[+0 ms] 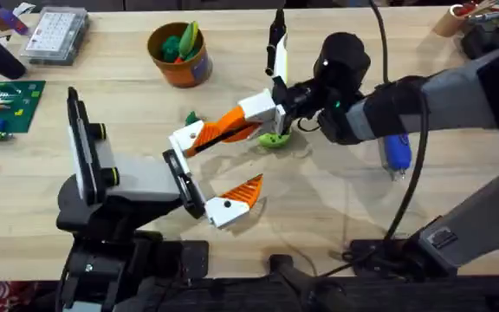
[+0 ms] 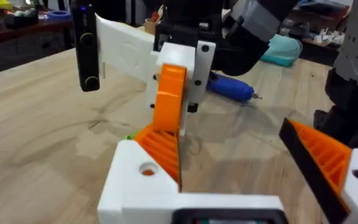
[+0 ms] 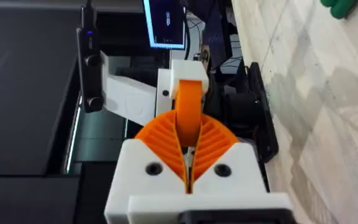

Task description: Pick up the gripper from the table and insert it into the empty holder that is missing its gripper. Then pick up a screw, insert it into the mounting hole, and use the screwdriver to tighten it. Finally, clean up the table by picking up the vegetable and placing it into the bucket.

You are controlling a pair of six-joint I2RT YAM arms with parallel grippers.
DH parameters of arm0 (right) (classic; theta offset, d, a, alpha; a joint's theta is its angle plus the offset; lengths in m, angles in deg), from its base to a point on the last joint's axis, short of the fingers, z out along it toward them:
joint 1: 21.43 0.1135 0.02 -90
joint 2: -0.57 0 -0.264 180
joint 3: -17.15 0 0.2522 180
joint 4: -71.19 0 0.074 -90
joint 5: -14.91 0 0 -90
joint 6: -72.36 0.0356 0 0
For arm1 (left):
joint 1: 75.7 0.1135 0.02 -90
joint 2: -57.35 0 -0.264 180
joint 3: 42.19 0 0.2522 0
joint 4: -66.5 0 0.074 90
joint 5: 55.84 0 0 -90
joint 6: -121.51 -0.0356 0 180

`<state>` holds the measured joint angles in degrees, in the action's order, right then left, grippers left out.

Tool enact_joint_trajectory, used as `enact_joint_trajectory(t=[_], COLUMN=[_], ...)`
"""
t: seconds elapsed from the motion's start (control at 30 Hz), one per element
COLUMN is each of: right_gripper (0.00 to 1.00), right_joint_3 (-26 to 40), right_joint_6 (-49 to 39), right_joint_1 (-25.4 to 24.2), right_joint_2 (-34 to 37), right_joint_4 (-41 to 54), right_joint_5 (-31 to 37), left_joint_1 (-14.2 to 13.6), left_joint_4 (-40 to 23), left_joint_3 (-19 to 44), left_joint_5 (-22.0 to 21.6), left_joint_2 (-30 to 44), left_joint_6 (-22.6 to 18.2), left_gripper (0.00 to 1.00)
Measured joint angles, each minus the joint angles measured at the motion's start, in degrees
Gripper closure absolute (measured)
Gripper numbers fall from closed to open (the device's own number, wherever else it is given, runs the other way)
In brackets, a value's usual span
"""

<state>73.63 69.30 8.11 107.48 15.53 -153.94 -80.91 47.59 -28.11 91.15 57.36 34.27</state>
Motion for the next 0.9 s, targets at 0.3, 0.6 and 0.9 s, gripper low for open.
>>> enact_joint_trajectory(t=[0.3, 0.6, 0.9], right_gripper=[0.982, 0.982, 0.982], right_joint_3=[0.02, 0.04, 0.07], right_joint_6=[0.02, 0.29, 1.92], right_joint_1=[0.31, 0.34, 0.34], right_joint_2=[0.01, 0.01, 0.93], right_joint_4=[0.01, 0.01, -7.06], right_joint_5=[0.56, 0.59, 0.33], left_joint_1=[0.0, 0.0, 0.0], left_joint_4=[0.02, 0.02, 0.43], left_joint_3=[0.0, 0.0, 0.33], left_joint_5=[-0.29, -0.41, -0.51], left_joint_2=[0.0, 0.0, 0.0], left_joint_6=[0.0, -0.01, -1.01], left_gripper=[0.014, 0.014, 0.014])
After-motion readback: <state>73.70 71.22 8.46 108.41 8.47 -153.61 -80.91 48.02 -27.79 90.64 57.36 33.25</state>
